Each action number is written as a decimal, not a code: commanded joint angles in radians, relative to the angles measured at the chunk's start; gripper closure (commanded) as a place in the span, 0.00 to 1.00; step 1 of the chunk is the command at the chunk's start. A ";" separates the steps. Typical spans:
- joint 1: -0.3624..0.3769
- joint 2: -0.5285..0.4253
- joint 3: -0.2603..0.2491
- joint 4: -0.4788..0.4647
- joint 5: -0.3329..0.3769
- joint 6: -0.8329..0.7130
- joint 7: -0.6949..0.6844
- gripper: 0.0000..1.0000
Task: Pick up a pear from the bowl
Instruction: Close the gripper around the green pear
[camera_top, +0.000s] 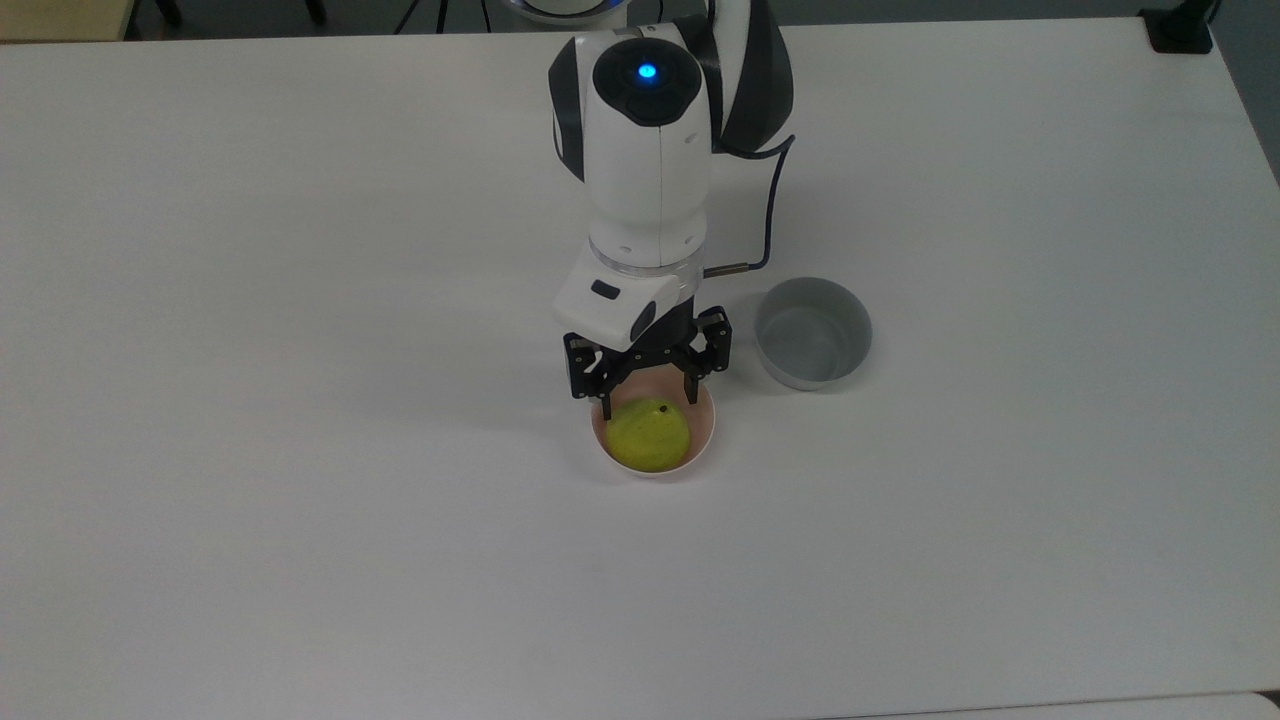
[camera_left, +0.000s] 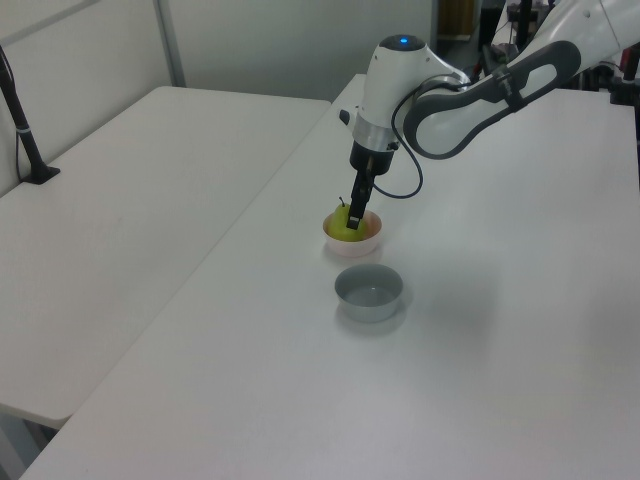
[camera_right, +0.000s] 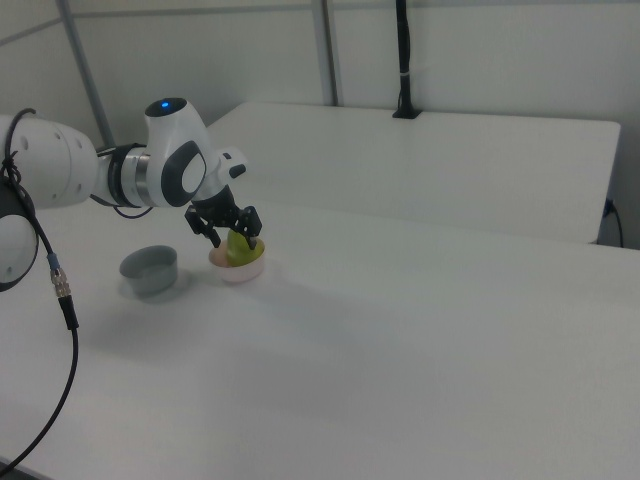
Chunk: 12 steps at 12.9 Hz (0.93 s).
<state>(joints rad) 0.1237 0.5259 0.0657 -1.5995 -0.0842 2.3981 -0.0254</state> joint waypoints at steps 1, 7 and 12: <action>0.014 0.028 -0.007 0.015 -0.002 0.044 0.018 0.16; 0.014 0.039 -0.009 0.015 -0.006 0.081 0.018 0.16; 0.014 0.049 -0.009 0.015 -0.009 0.084 0.016 0.16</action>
<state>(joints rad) 0.1277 0.5566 0.0656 -1.5958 -0.0854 2.4543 -0.0252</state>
